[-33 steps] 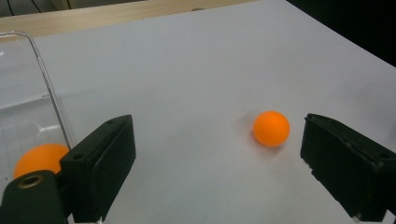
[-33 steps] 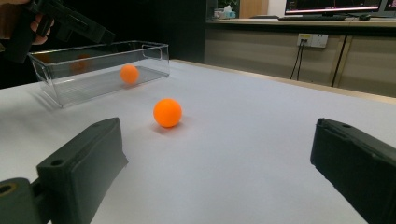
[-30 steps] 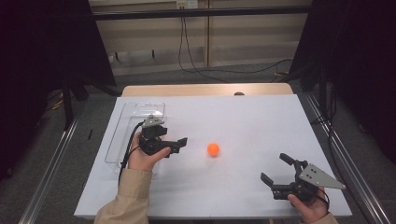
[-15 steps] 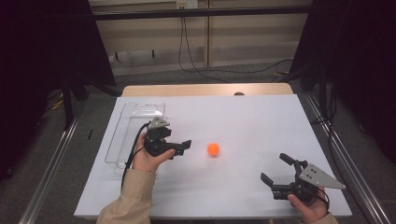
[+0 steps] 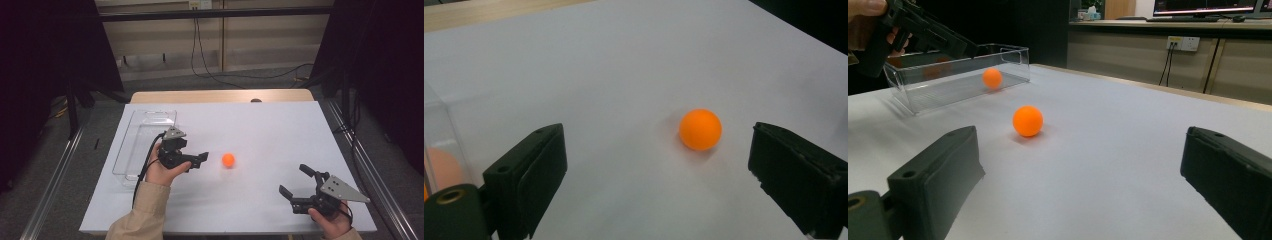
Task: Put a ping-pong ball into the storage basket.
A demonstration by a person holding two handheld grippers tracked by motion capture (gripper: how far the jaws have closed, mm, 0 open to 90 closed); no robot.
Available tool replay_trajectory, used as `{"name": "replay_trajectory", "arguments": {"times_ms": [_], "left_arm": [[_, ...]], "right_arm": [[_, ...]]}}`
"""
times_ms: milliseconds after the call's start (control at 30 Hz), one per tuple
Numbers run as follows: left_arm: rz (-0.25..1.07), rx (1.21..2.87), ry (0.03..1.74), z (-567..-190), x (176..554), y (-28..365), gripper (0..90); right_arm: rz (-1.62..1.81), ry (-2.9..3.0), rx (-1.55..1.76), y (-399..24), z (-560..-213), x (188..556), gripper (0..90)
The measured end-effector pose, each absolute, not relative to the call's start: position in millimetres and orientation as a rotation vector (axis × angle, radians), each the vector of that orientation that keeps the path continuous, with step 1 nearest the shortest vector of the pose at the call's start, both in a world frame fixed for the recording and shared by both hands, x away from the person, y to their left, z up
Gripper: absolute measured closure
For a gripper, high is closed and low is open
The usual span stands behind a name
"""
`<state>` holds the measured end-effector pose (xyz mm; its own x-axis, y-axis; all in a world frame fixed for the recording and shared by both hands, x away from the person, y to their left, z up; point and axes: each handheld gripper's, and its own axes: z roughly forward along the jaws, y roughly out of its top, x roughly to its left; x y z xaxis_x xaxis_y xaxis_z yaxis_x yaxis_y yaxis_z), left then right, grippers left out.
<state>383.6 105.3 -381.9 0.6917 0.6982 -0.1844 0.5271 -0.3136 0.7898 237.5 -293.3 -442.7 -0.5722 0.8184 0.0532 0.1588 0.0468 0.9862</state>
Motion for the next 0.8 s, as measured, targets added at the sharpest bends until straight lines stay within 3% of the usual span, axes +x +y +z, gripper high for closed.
{"name": "replay_trajectory", "arguments": {"times_ms": [800], "left_arm": [[0.248,2.027,0.922,-389,381,93,8.7]], "right_arm": [[1.564,1.790,0.977,-294,-443,238,2.2]]}}
